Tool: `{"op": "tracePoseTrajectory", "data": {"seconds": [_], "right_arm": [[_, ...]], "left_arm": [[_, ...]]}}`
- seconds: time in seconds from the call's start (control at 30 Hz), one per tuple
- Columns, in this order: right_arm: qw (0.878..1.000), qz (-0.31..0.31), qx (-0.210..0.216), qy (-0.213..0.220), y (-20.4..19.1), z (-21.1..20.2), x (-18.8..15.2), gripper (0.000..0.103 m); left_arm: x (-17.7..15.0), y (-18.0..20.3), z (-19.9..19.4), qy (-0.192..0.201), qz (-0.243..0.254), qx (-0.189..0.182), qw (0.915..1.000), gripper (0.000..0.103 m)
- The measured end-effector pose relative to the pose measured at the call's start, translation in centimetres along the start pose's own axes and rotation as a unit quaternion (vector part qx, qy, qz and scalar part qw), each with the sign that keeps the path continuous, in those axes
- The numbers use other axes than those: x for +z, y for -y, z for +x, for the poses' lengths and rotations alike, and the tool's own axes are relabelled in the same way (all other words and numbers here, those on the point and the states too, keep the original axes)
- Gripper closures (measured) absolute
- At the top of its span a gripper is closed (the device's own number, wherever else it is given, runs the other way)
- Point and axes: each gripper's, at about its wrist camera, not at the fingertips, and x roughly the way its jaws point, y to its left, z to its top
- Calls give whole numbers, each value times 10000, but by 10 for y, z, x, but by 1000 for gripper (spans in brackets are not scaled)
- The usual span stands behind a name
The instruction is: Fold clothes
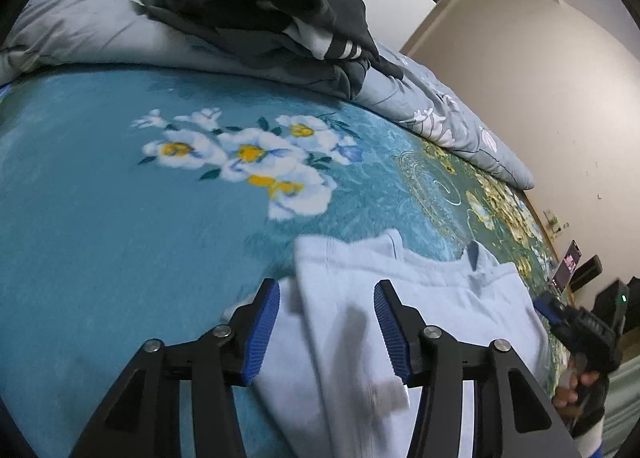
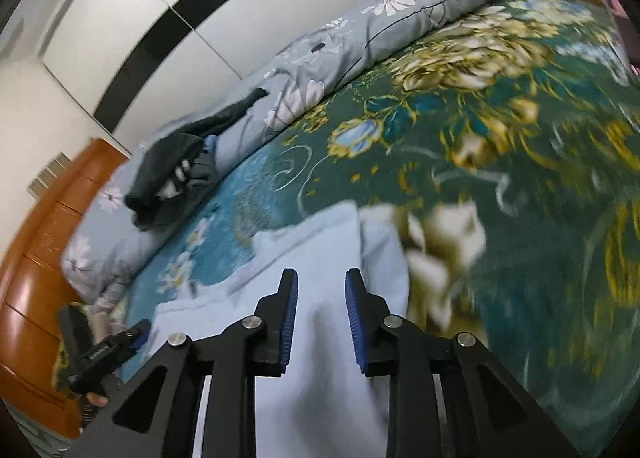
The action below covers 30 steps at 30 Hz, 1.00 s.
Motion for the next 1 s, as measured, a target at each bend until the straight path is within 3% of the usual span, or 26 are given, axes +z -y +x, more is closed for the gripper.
{"op": "tracePoseTrajectory", "data": {"seconds": [0.2,0.33,0.43,0.53,0.6,0.67,0.87,1.0], "right_arm": [[9989,35,-81,-462,14,33,20,73],[9986,114,-51,-524,20,42,22,73],[9988,99,92,-463,17,39,23,75],[9987,37,216,-464,11,39,22,95],[9987,23,261,-436,9,38,23,97],[9988,4,329,-370,7,35,24,101],[9945,-41,998,318,-2,0,39,101],[9978,-34,653,84,3,23,45,101]], "left_arm": [[3,1,10,-27,63,-82,9999,52],[2,2,15,-44,100,-126,9999,54],[2,4,18,-52,139,-156,9998,65],[2,8,17,-17,235,-133,9996,83],[2,11,14,78,345,30,9994,88],[1,14,8,203,469,117,9986,98],[13,18,-15,669,610,6,9959,99],[26,12,-11,745,573,131,9955,99]]}}
